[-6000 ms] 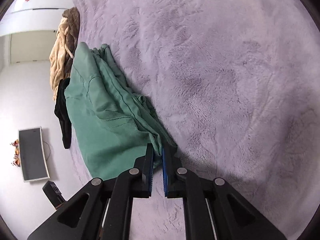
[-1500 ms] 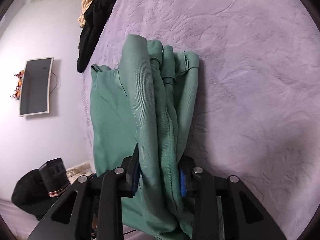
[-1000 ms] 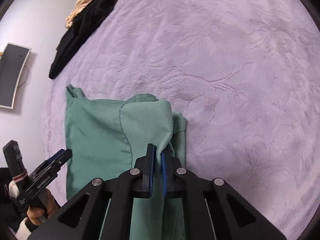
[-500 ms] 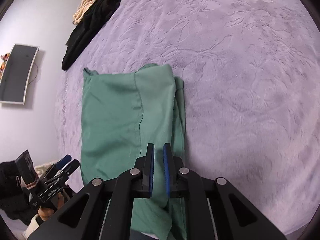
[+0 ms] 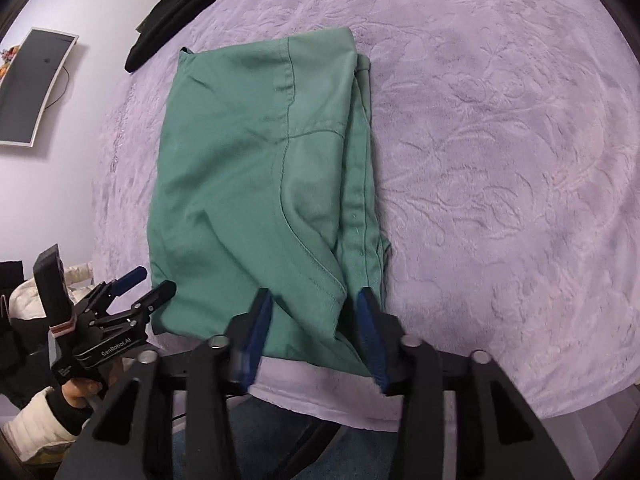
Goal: Fold small clothes
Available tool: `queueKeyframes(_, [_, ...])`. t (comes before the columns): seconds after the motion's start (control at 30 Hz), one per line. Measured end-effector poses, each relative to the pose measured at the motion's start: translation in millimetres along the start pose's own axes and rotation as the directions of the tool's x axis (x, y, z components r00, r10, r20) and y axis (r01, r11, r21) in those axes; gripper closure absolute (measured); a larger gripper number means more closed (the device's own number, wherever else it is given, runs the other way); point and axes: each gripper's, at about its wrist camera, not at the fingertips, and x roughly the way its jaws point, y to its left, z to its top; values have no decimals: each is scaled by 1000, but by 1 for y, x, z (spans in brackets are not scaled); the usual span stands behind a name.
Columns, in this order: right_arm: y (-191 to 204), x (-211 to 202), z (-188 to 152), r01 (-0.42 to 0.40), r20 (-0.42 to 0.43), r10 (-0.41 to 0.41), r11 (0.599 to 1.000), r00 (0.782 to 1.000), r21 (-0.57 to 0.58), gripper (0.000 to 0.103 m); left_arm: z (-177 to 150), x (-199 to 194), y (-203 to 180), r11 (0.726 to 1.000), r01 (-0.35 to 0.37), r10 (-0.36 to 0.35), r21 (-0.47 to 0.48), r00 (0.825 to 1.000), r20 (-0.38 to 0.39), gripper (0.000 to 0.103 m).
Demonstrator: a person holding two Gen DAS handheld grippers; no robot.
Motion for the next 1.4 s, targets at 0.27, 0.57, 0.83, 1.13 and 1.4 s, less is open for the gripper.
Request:
queueKeyframes(0.27, [-40,32,-9,-29,-34,36,981,999,189,84,-2,-5,-2,1000,-1,0,-26,1000,-26,19])
queueKeyframes(0.57, [-27,25,-9,19,-72,-11,994,997,109,84,-4,-12,0,997,-12,7,-70,998,-61,19])
queueKeyframes(0.83, [-21,23,-9,40,-84,-31,993,996,113,81,-2,-17,-1,998,-26,21,-65,996,-85,19])
queueKeyframes(1.13, [-27,18,-10,94,-69,-85,985,994,144,61,1,-10,2,997,-38,30,-71,994,-109,19])
queueKeyframes(1.4, [-11,-15,5,64,87,-73,993,994,104,61,-7,-5,6,996,-61,55,-59,995,-87,5])
